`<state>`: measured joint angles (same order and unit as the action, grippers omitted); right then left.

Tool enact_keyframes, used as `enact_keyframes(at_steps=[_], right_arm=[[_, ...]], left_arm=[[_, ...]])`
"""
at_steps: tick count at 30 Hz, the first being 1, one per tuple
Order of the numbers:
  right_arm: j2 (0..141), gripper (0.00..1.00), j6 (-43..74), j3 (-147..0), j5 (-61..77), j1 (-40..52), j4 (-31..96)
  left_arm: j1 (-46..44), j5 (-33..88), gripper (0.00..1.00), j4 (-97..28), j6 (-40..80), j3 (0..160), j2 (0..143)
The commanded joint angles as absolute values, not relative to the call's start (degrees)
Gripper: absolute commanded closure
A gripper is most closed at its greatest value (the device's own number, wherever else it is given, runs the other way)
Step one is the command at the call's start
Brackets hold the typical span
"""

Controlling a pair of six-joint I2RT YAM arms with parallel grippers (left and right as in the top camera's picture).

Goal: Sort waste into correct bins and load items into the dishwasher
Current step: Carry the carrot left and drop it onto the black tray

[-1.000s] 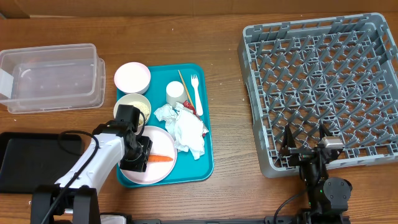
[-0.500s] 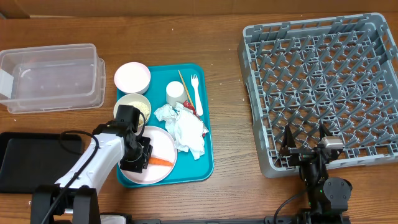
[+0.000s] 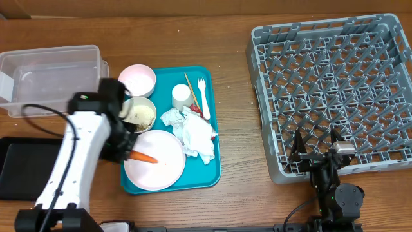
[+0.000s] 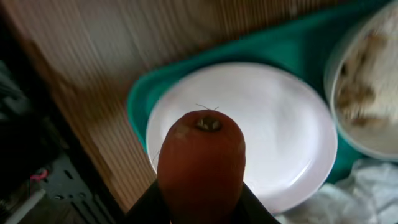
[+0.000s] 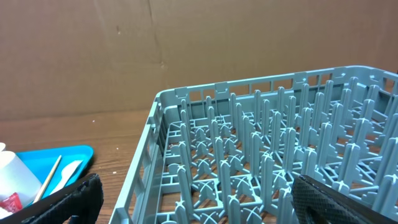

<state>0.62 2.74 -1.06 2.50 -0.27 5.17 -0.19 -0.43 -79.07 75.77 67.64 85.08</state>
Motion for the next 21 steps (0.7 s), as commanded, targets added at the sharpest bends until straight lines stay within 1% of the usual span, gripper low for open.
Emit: enact_keyframes(at_steps=[1,5,9,11,13,15,16,17,18,19,20,21], right_arm=[[0.16,0.0,2.52,-0.47,1.98,0.03,4.73],[0.16,0.0,2.55,-0.47,2.0,0.03,4.73],[0.16,0.0,2.52,-0.47,2.0,0.03,4.73],[0.16,0.0,2.55,-0.47,1.98,0.03,4.73],[0.16,0.0,2.55,-0.47,1.98,0.03,4.73],[0.16,0.0,2.55,-0.47,2.0,0.03,4.73],[0.16,0.0,2.55,-0.47,2.0,0.03,4.73],[0.16,0.0,2.55,-0.47,1.98,0.03,4.73],[0.16,0.0,2.55,-0.47,1.98,0.03,4.73],[0.16,0.0,2.55,-0.47,1.98,0.03,4.73],[0.16,0.0,2.55,-0.47,1.98,0.03,4.73],[0.16,0.0,2.55,-0.47,2.0,0.03,4.73]], left_arm=[[12.56,-10.92,0.92,-81.03,72.1,71.77,84.95],[25.78,-11.81,0.91,-79.2,68.84,71.75,85.01],[38.5,-13.23,0.87,-74.72,68.14,70.65,85.06],[41.76,-11.97,0.86,-71.81,68.14,69.38,85.1],[44.56,-10.9,0.85,-66.37,68.14,67.88,85.86],[45.54,-11.42,0.85,-62.7,68.16,67.75,87.18],[45.8,-12.23,0.82,-60.69,68.14,67.75,88.03],[45.84,-14.09,0.78,-58.26,68.07,67.75,89.14],[45.82,-17.34,0.68,-55.7,66.72,67.75,90.87],[45.84,-20.01,0.64,-53.82,63.59,67.75,92.51],[45.82,-21.85,0.62,-52.77,61.32,67.75,94.06],[45.84,-23.14,0.61,-52.14,59.64,67.75,95.53]])
